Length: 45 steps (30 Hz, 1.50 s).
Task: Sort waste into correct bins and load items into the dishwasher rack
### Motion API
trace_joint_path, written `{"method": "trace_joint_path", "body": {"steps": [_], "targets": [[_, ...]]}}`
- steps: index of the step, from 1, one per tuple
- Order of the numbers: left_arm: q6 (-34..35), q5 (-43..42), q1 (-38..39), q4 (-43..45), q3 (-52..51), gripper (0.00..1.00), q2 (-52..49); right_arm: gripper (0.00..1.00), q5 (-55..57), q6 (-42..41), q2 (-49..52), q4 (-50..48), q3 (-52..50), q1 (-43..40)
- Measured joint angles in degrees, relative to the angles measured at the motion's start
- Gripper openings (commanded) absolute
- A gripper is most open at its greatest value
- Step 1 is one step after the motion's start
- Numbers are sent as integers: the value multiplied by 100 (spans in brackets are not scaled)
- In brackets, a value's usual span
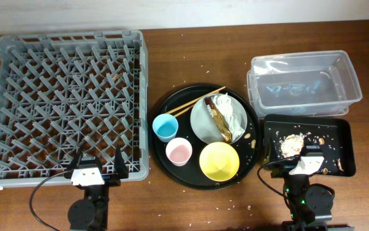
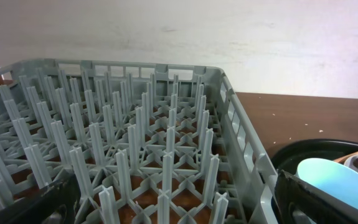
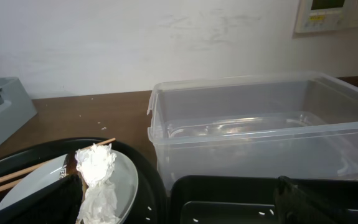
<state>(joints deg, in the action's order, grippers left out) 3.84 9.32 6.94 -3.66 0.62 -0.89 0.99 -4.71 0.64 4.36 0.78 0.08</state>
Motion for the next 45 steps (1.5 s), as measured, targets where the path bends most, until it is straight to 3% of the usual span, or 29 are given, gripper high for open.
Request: {"method": "trace_joint_path", "body": {"steps": [40, 45], "targets": [[0, 11, 0, 57, 0, 99, 0, 98, -2, 2, 0, 0, 0, 0], [0, -946, 0, 678, 0, 99, 0, 99, -575, 0, 2, -492, -13, 0]]}}
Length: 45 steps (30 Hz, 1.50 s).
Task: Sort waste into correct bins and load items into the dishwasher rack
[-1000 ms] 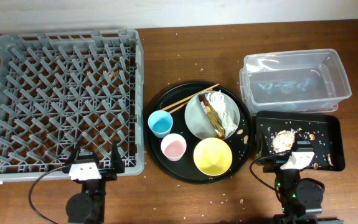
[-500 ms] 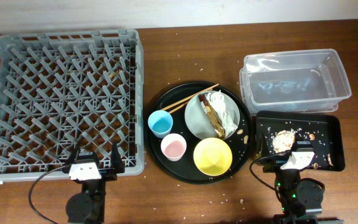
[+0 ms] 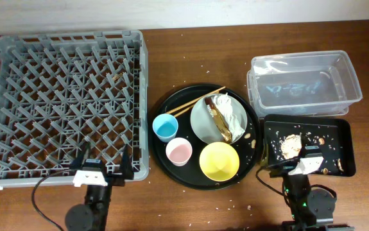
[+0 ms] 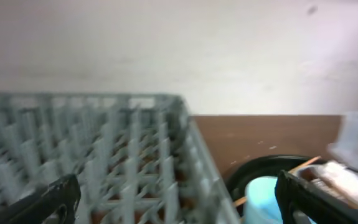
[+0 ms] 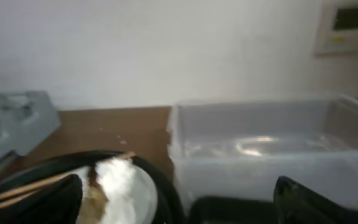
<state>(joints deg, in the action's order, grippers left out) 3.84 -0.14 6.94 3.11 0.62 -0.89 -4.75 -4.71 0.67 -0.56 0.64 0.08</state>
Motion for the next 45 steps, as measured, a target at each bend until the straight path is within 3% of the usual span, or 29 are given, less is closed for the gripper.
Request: {"method": "trace_joint_path", "body": {"steps": [3, 5, 9, 11, 14, 17, 18, 23, 24, 25, 26, 27, 29, 30, 31, 35, 38, 41, 45], "targets": [[28, -518, 0, -433, 369, 99, -81, 99, -446, 0, 142, 610, 446, 0], [44, -654, 0, -1008, 1552, 99, -645, 98, -573, 0, 503, 1213, 1360, 0], [42, -960, -11, -3097, 5217, 99, -3812, 99, -640, -2, 2999, 3069, 4590, 0], [44, -1213, -15, -4345, 6516, 99, -5246, 99, -750, 0, 4271, 4212, 6002, 0], [46, -1569, -22, -5198, 7718, 99, -6957, 98, -1281, -111, 5838, 4505, 7053, 0], [46, -2068, -22, -5377, 7796, 99, -7392, 99, -2505, -472, 7025, 4365, 7136, 133], [46, -2218, -22, -5455, 7801, 99, -7512, 93, -2505, -542, 7381, 4557, 7158, 321], [48, -2483, -22, -5661, 7807, 99, -7602, 75, -826, -621, 10089, 4487, 7200, 1858], [46, -2496, -22, -5661, 7809, 99, -7602, 68, -439, -616, 10404, 4242, 7189, 1969], [46, -2498, -22, -5668, 7814, 99, -7602, 54, -225, -621, 10596, 4079, 7189, 1998], [46, -2498, -22, -5705, 7816, 99, -7602, 49, -11, -634, 10845, 4013, 7189, 1996], [46, -2498, -22, -5744, 7816, 99, -7602, 45, 114, -627, 10968, 4004, 7189, 1976], [46, -2498, -22, -5818, 7816, 99, -7602, 25, 234, -625, 10968, 3987, 7191, 1908], [46, -2498, -22, -5818, 7816, 99, -7602, 8, 238, -623, 10966, 3985, 7191, 1873], [46, -2498, -22, -5821, 7816, 99, -7602, 4, 240, -612, 10966, 3969, 7191, 1864], [46, -2498, -22, -5838, 7816, 99, -7602, 4, 214, -730, 10852, 4597, 7388, 1853], [46, -2498, -22, -5810, 7818, 99, -7602, 4, 177, -734, 10255, 5351, 8177, 1853], [46, -2496, -22, -5801, 7820, 99, -7602, 4, 173, -732, 9691, 5434, 8476, 1847], [46, -2496, -22, -5799, 7820, 99, -7602, 4, 33, -737, 9722, 5654, 8463, 1849]]}}
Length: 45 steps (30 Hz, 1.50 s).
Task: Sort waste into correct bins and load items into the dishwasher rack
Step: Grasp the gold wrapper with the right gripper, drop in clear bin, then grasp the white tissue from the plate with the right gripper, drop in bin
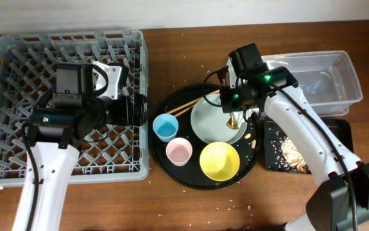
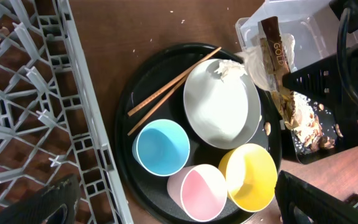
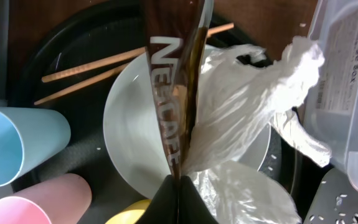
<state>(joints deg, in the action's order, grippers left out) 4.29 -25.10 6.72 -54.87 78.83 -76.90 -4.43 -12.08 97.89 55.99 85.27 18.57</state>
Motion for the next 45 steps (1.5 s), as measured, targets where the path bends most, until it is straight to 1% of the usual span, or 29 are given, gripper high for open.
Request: {"method": "trace_joint_path", "body": {"steps": [2, 3, 4, 5, 6, 8, 9, 11, 12, 13, 14, 16, 17, 18, 19, 20, 21, 23, 25, 26, 27, 28, 32, 38, 40, 42, 44, 45], "targets": [[0, 0, 0, 0, 0, 99, 0, 12, -20, 2, 0, 50, 0, 0], [0, 0, 0, 0, 0, 99, 0, 8, -39, -7, 0, 57, 0, 0], [0, 0, 0, 0, 0, 99, 0, 7, -46, -7, 0, 63, 0, 0], [0, 0, 0, 0, 0, 99, 0, 15, -59, -4, 0, 66, 0, 0], [0, 0, 0, 0, 0, 99, 0, 4, -59, -15, 0, 68, 0, 0], [2, -2, 0, 0, 0, 99, 0, 4, -83, -17, 0, 92, 0, 0], [0, 0, 0, 0, 0, 99, 0, 19, -83, -15, 0, 98, 0, 0], [0, 0, 0, 0, 0, 99, 0, 37, -66, -26, 0, 44, 0, 0], [0, 0, 0, -2, 0, 99, 0, 51, 66, -50, 52, -76, -2, 0], [0, 0, 0, -2, 2, 99, 0, 56, 122, -44, 114, -92, -4, 0], [0, 0, 0, 0, 4, 99, 0, 58, 140, -98, 282, -105, -4, -2], [0, 0, 0, -4, 4, 99, 0, 72, -59, -118, 776, -184, -17, -2], [0, 0, 0, -7, 4, 99, 0, 72, -243, -133, 1110, -282, -26, 0], [0, 0, 0, -7, 4, 99, 0, 67, -302, -170, 1300, -326, -28, 0], [0, -2, 0, -11, 4, 99, 0, 46, -369, -236, 1633, -354, -31, 0], [0, 0, 0, -20, 4, 99, 0, 38, -393, -273, 1792, -348, -33, -2], [0, 0, 0, -22, 4, 99, 0, 27, -417, -262, 1980, -328, -46, 0], [0, 0, 0, -20, 4, 99, 0, 4, -435, -339, 2013, -306, -52, -2], [0, 0, 0, -20, 4, 99, 0, 5, -470, -328, 2004, -127, -17, -4], [0, 0, 0, -17, 4, 99, 0, 8, -498, -319, 1978, -44, 11, -7], [0, 0, 0, -17, 4, 99, 0, 8, -518, -321, 1888, 103, 76, -7], [0, 0, 0, -22, 4, 99, 0, 4, -529, -319, 1768, 173, 103, -7], [2, 0, 0, 20, 4, 99, 0, 5, -579, -313, 844, 249, 245, -7], [0, 0, 0, 20, 4, 99, -4, 4, -474, -245, 822, 321, 254, -46], [0, 0, 0, 20, 4, 99, -4, 4, -422, -435, 669, 492, 343, -522], [0, 0, 0, 59, 4, 99, -4, 4, -361, -1187, 341, 413, 549, -1530], [0, 0, 0, 157, 4, 99, -4, 4, -308, -1849, 271, 72, 612, -2428], [0, 0, 0, 166, 4, 99, -4, 6, -308, -1991, 319, -76, 612, -2640]]}}
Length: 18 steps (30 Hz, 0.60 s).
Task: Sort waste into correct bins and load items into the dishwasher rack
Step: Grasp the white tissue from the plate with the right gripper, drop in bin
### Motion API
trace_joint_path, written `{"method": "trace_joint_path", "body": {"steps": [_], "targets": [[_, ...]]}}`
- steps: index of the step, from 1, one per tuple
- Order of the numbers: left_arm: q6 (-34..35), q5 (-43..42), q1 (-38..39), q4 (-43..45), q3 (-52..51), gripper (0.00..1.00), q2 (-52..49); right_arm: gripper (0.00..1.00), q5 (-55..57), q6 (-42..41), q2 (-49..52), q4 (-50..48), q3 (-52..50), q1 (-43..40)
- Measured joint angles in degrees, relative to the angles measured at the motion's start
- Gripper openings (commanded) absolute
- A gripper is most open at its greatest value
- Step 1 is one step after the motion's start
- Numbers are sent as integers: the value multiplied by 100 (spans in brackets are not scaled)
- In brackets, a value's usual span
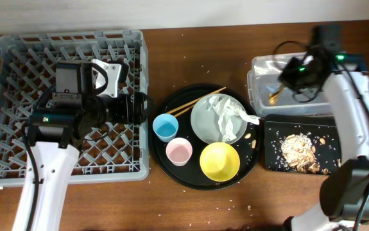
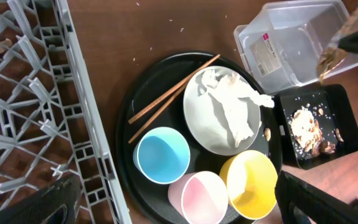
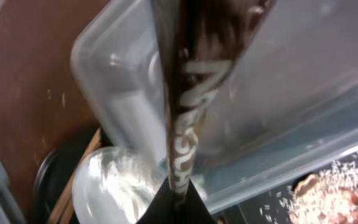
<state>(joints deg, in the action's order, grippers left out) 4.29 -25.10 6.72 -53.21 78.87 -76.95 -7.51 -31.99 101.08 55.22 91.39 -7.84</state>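
Note:
My right gripper [image 3: 177, 200] is shut on a brown Nescafe wrapper [image 3: 180, 127], held over the left part of the clear plastic bin [image 1: 338, 77]. In the overhead view the wrapper [image 1: 274, 96] hangs below that gripper [image 1: 285, 78]. A white plate [image 1: 203, 122] bearing a crumpled white napkin [image 1: 228, 115] sits on the round black tray [image 1: 165, 160] with chopsticks [image 1: 194, 101], a blue cup [image 1: 165, 127], a pink cup [image 1: 179, 151] and a yellow bowl [image 1: 219, 160]. My left gripper [image 1: 139, 106] hovers open at the right edge of the grey rack [image 1: 17, 77], nothing in it.
A black rectangular tray [image 1: 335, 131] with food scraps lies in front of the clear bin. Crumbs are scattered on the brown table. The left wrist view looks down on the round tray [image 2: 126, 118] and the rack's edge [image 2: 73, 74].
My right gripper has moved from above the plate to over the clear bin, still holding the wrapper. The napkin that hung beside the wrapper now lies on the plate. The left arm barely moved.
Both arms were first parked low at the table's front edge, with wrapper and napkin on the plate. Later the left gripper was open by the rack's right edge and the right held the wrapper above the plate. Now the wrapper is over the clear bin.

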Motion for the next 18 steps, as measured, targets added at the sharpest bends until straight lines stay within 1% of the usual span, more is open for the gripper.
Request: {"method": "trace_joint_path", "body": {"steps": [1, 2, 3, 5, 7, 8, 9, 10, 11, 12, 14, 16, 18], "targets": [[0, 0, 0, 22, 2, 99, 0, 19, -4, -129, 111, -232, 0, -164], [0, 0, 0, 11, 4, 99, -2, 40, -17, -223, 289, -374, 2, -245], [0, 0, 0, 9, 4, 99, -2, 52, -68, -199, 413, -455, 0, -247], [2, 0, 0, -35, 4, 99, -2, 58, -297, 225, 385, -562, 2, -240], [0, 0, 0, -74, 4, 99, -2, 63, -765, 898, 153, -516, 11, -160], [0, 0, 0, -59, 4, 99, -2, 69, -1014, 1342, -149, -240, 20, 50], [0, 0, 0, -50, 7, 99, -4, 75, -1132, 1615, -424, 48, 70, 372], [0, 0, 0, -50, 11, 99, -4, 82, -1145, 1801, -555, 509, 136, 892], [0, 0, 0, -52, 11, 99, -7, 95, -1099, 1926, -518, 702, 133, 1333], [0, 0, 0, -55, 11, 99, -7, 100, -970, 1998, -396, 721, 116, 1716], [0, 0, 0, -55, 11, 99, -7, 100, -428, 2044, 146, 610, -101, 2472], [0, 0, 0, -55, 11, 99, -11, 100, 146, 2039, 798, 474, -240, 2774], [0, 0, 0, -55, 11, 99, -11, 99, 474, 2039, 1270, 203, -243, 2754]]}}
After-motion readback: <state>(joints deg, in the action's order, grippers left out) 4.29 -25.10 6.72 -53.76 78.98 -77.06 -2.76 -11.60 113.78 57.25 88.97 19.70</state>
